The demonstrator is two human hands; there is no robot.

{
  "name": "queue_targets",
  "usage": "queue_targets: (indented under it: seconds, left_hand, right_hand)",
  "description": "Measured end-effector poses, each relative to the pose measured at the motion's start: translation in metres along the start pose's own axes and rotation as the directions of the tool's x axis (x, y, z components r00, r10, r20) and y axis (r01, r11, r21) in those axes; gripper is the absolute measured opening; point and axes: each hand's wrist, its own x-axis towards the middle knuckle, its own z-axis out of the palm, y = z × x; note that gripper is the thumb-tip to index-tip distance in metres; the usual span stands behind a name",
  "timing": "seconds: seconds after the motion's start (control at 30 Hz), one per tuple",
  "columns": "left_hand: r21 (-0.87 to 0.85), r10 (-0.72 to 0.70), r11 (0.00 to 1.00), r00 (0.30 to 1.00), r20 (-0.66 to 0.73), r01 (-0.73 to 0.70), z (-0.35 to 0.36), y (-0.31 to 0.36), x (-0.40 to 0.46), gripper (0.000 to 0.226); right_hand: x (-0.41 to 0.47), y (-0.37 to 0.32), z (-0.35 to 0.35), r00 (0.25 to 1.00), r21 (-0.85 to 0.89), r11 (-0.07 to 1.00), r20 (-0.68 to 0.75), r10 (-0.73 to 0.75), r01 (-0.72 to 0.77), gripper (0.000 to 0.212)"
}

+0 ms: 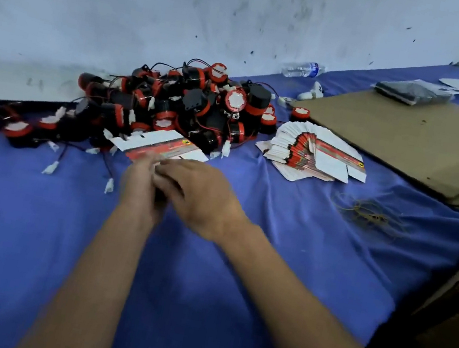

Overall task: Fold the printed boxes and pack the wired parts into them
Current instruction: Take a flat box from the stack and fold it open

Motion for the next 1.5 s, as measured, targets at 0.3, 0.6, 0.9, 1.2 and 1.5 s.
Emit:
queue_targets:
  seconds: [0.3,0.6,0.9,1.2,1.5]
  left_hand:
    - [0.694,0.546,0.419,0.773,0.324,-0.586,-0.117,0.028,-0.042,0.029]
    - [0.707,0.468,0.287,0.738,0.485,-0.647,-0.112,0.018,-0.049,0.039]
    - [0.321,0.181,0.886,0.886,0.427,-0.336,-0.122,0.039,-0.051,0.078]
    - [-0.077,0.112,0.993,0.95,0.29,-0.093,-0.131,0.063,-0.05,0.071]
    - [0.18,0.101,0.974,0.972,0.21,-0.14,-0.143,0.06,-0.046,0.034]
  right_hand:
    - [0.021,-0.048,0.055,0.945,0.698,0.637,0.251,0.21,-0.327,0.119]
    - [0.019,-0.041,0.079,0.973,0.741,0.633,0.124,0.196,-0.222,0.142]
    - [0.025,-0.038,0.08,0.96,0.73,0.652,0.018,0.279,-0.203,0.094]
    - [0.021,-0.048,0.07,0.998,0.196,0.98,-0.033,0.045,-0.038,0.136]
    - [0.022,-0.054,0.073,0.996,0.066,0.995,0.049,-0.074,0.071,0.14]
